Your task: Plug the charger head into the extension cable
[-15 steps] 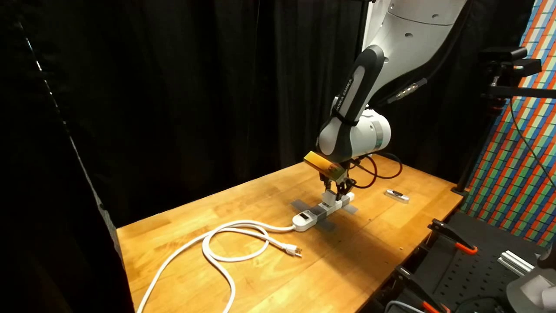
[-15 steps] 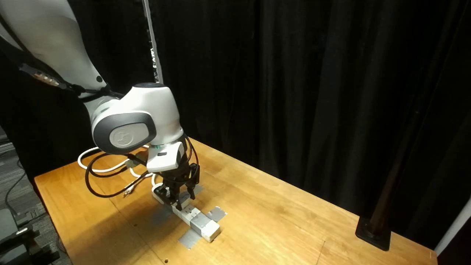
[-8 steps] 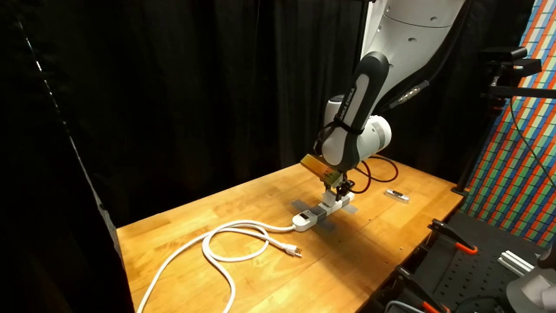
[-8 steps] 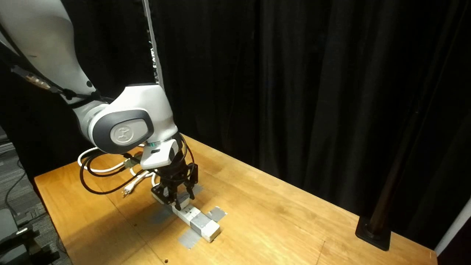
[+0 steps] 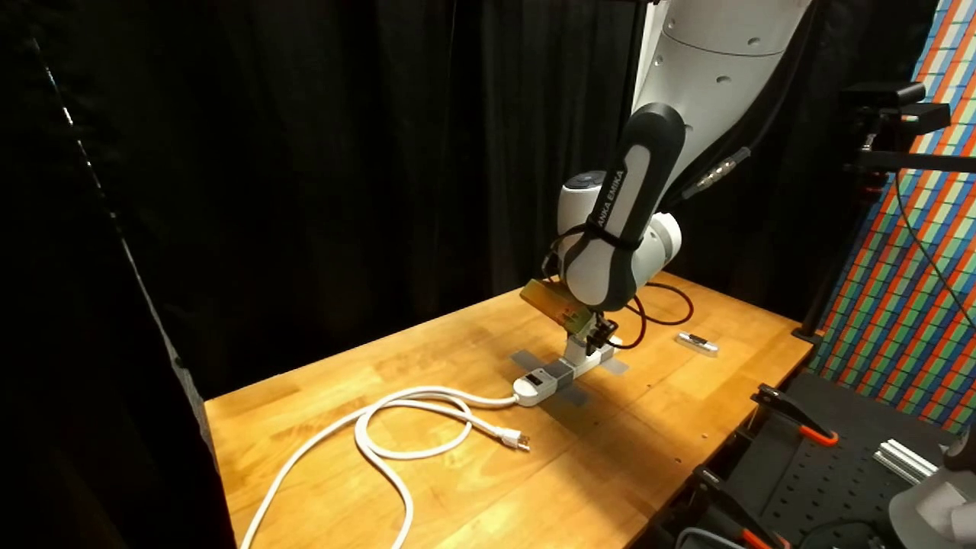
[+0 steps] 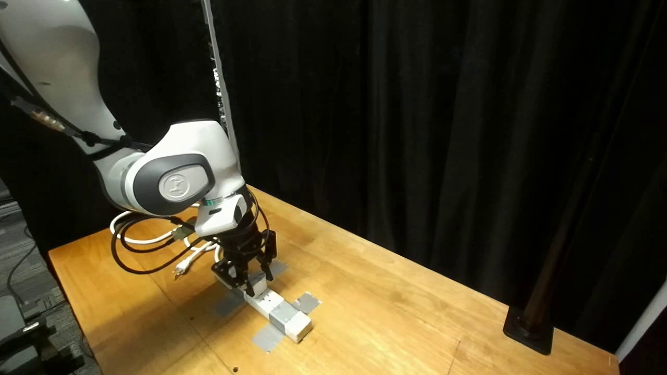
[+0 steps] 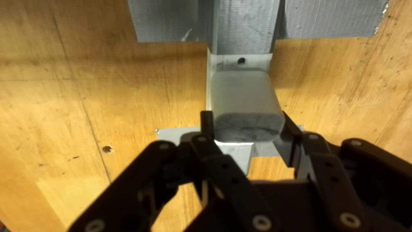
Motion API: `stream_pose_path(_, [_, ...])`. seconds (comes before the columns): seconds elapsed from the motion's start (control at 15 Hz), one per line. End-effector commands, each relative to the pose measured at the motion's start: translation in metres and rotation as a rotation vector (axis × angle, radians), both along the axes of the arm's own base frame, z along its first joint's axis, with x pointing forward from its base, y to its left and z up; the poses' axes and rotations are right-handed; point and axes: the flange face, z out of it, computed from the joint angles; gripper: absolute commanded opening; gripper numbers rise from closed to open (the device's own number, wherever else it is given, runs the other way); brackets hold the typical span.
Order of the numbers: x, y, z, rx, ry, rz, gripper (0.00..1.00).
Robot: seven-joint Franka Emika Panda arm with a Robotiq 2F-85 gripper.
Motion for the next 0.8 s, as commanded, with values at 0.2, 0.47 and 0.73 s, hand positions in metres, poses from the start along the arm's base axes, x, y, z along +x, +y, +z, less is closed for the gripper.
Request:
stream_pose_path(0.2, [-0.012,0.025,-0.032,-0.016,0.097,0.016,0.23])
stream_pose_path(0.47, [-0.015,0.032,-0.033,-0.037,0.113,0.014,0.23])
stream_pose_path(0.73, [-0.024,0.043,-0.04,-0.086,0.102,0.01,0.23])
